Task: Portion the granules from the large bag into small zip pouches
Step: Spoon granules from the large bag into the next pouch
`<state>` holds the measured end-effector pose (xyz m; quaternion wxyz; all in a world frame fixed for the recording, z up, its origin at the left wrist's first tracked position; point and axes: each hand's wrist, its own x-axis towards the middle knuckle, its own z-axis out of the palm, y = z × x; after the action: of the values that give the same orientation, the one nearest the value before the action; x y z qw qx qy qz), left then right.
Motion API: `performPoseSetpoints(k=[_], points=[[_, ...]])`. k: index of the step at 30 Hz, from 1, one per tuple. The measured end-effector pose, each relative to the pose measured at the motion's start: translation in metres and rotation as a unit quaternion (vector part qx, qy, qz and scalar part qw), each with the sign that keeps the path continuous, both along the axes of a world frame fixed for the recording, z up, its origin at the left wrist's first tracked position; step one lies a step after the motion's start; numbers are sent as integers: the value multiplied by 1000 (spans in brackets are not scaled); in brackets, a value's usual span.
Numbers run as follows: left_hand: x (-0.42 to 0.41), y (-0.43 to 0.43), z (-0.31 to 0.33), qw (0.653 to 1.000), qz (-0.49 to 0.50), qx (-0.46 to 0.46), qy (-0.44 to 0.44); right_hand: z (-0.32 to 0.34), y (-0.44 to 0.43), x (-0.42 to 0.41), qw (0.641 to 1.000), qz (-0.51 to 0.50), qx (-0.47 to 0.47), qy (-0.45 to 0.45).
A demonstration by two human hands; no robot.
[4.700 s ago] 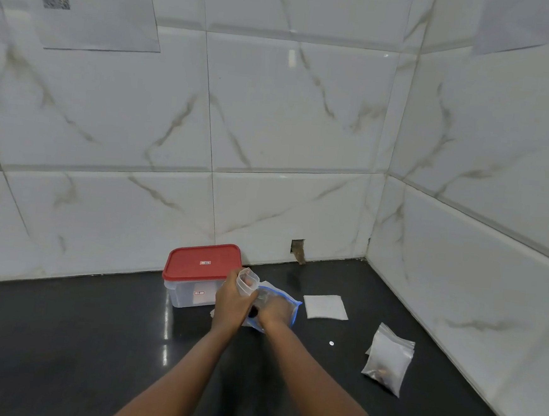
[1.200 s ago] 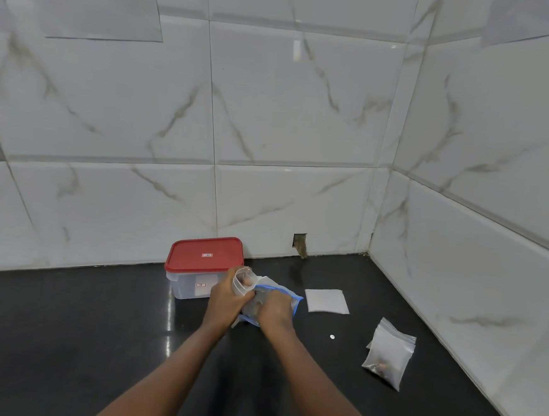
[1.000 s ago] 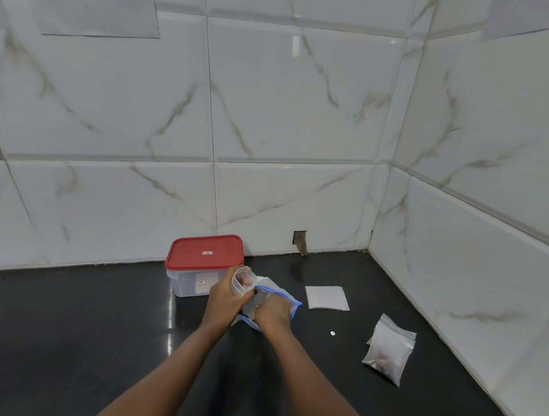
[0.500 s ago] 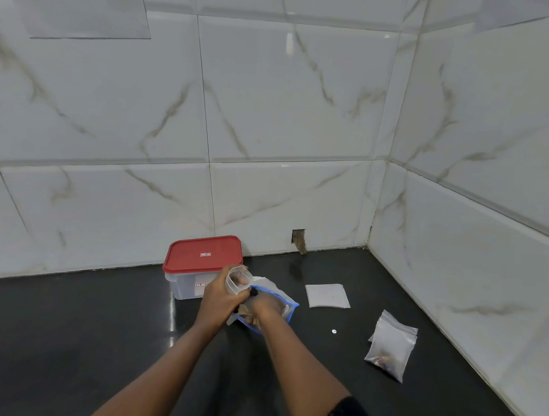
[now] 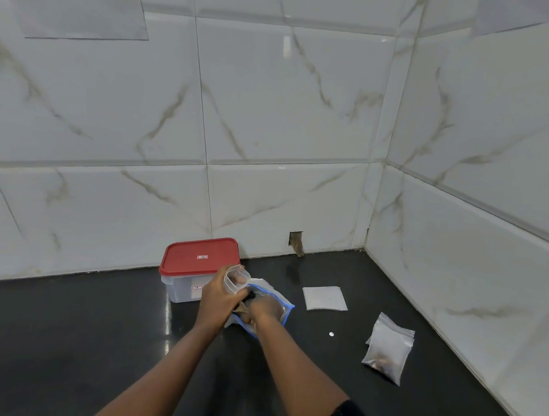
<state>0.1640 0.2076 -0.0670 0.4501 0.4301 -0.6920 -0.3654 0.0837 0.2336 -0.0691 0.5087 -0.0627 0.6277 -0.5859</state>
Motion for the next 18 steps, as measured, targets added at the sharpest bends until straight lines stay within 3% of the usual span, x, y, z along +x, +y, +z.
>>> performPoseSetpoints(k=[6,11,18], points=[[-8,5,-1,1000,16,5,7,8,9,-3,998,-8,8,66],[-12,6,0,999,27,26,28,16,20,-15,977,24,34,209],[-19,5,4,996,36,50,62,27,37,-47,947,74,71,304]])
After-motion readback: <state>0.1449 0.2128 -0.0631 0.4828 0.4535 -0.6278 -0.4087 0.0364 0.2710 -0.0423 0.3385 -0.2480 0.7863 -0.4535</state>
